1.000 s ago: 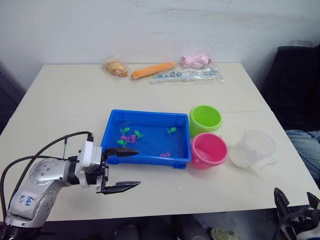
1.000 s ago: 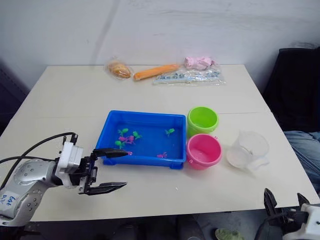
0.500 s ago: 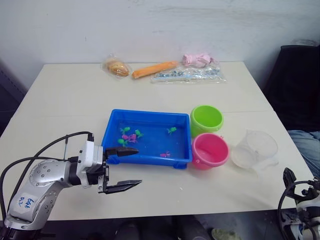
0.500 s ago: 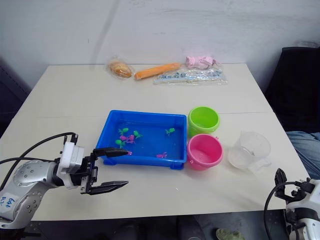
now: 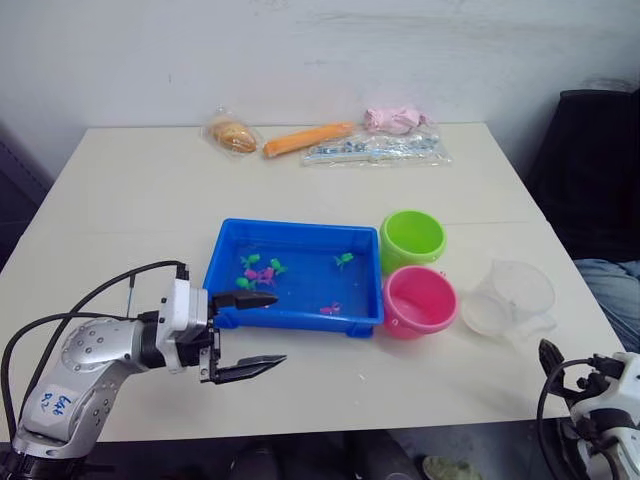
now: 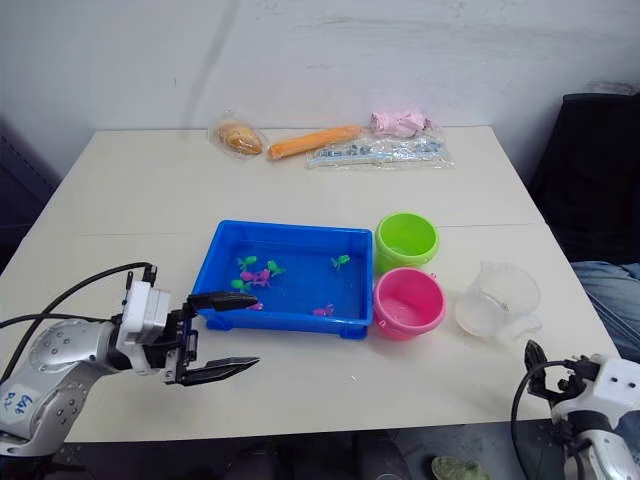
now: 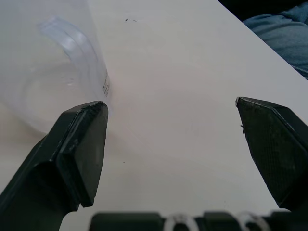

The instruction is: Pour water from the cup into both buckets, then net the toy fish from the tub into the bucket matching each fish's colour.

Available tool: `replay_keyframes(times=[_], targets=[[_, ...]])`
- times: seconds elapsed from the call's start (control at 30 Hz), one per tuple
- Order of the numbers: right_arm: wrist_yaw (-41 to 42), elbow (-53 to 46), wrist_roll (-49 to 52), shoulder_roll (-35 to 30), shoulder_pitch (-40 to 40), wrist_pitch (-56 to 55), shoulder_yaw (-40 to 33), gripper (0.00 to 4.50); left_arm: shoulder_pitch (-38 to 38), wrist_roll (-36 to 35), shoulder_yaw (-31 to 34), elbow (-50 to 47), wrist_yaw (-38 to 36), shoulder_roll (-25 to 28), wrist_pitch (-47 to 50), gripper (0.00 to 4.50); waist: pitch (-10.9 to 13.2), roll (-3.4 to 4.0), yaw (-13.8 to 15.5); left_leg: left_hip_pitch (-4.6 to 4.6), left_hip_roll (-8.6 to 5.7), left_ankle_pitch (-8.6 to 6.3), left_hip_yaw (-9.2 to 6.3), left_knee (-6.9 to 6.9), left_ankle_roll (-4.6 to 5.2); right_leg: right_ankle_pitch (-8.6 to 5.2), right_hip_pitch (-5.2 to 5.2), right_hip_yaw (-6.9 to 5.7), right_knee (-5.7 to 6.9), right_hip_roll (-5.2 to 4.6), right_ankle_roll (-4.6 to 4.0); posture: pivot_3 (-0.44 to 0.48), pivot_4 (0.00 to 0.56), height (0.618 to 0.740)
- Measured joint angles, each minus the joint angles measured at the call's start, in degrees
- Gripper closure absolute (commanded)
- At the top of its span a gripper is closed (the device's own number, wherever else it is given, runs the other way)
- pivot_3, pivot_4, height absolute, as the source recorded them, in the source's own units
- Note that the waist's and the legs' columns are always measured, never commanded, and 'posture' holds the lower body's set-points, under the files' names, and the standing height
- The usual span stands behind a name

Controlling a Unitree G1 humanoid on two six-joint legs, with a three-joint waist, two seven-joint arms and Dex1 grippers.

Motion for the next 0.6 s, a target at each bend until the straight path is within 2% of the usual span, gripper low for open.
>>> replay_keyframes(times=[0.23, 0.6], targets=[[1.24, -0.74, 0.59, 0.25, 0.49, 1.14, 2.10, 0.00, -0.23, 0.01, 0.00, 0.01, -0.08, 0.00, 0.18, 0.02, 0.01, 0.02, 0.02, 0.00, 0.02, 0.02, -0.01, -0.24, -0.04, 0.00, -0.03, -0.01, -0.16, 0.00, -0.01, 0.000, 0.150, 0.740], [-1.31, 2.34, -0.23, 0.19, -4.51, 0.43, 1.91, 0.00, -1.00, 1.02, -0.19, 0.26, -0.09, -0.16, 0.15, 0.02, 0.03, 0.05, -0.01, 0.01, 0.00, 0.04, 0.08, -0.37, -0.08, 0.00, -0.10, -0.06, -0.27, 0.04, 0.00, 0.000, 0.150, 0.740]])
